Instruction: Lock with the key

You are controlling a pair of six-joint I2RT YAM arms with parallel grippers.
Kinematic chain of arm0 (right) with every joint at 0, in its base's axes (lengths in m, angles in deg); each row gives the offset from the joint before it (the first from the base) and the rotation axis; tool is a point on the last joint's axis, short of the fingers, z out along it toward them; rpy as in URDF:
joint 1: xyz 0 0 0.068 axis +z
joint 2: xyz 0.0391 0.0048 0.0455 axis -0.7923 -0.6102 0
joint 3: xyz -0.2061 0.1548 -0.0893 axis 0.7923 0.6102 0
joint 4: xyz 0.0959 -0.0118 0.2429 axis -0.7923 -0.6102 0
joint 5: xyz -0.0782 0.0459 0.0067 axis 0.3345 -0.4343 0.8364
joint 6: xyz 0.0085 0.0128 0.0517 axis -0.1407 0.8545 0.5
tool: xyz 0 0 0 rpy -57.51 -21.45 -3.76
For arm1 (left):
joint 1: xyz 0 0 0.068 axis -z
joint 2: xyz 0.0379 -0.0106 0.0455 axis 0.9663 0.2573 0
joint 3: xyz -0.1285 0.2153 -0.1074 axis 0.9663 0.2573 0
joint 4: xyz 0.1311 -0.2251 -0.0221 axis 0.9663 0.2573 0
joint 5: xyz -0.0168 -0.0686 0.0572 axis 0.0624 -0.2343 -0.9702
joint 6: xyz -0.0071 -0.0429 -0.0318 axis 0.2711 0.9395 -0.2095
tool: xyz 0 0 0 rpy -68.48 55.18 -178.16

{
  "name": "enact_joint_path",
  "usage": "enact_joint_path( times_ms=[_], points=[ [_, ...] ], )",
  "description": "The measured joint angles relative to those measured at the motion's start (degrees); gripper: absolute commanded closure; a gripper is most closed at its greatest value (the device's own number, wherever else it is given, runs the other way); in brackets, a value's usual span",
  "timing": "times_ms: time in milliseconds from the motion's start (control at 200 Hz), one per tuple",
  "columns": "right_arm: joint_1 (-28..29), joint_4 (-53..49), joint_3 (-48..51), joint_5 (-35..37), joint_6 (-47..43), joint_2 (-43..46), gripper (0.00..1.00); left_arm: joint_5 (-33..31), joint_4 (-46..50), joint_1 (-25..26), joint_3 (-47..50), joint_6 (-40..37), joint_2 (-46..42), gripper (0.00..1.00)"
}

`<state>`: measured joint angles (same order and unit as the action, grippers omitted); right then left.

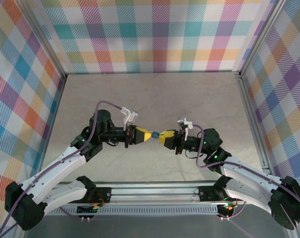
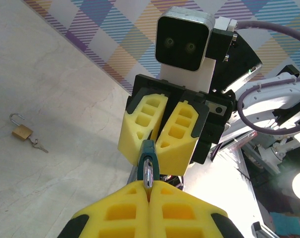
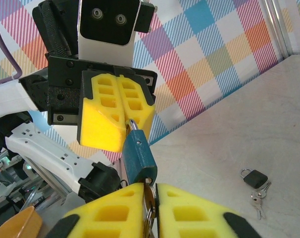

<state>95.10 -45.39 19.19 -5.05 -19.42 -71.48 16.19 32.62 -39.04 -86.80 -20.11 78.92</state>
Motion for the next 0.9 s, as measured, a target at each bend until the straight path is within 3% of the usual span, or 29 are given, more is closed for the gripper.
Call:
enact_joint_path(
  times_ms=[150,900],
  points=[
    [-0.1,0.0,0.0,-0.2,0.0,0.0,1.0,0.1,0.0,0.0,0.0,0.0,0.0,1.0],
    [-0.2,-3.1,1.6,1.9,-2.3,5.1,1.0,1.1,-1.1,0.0,0.1,0.2,0.0,1.0]
  ],
)
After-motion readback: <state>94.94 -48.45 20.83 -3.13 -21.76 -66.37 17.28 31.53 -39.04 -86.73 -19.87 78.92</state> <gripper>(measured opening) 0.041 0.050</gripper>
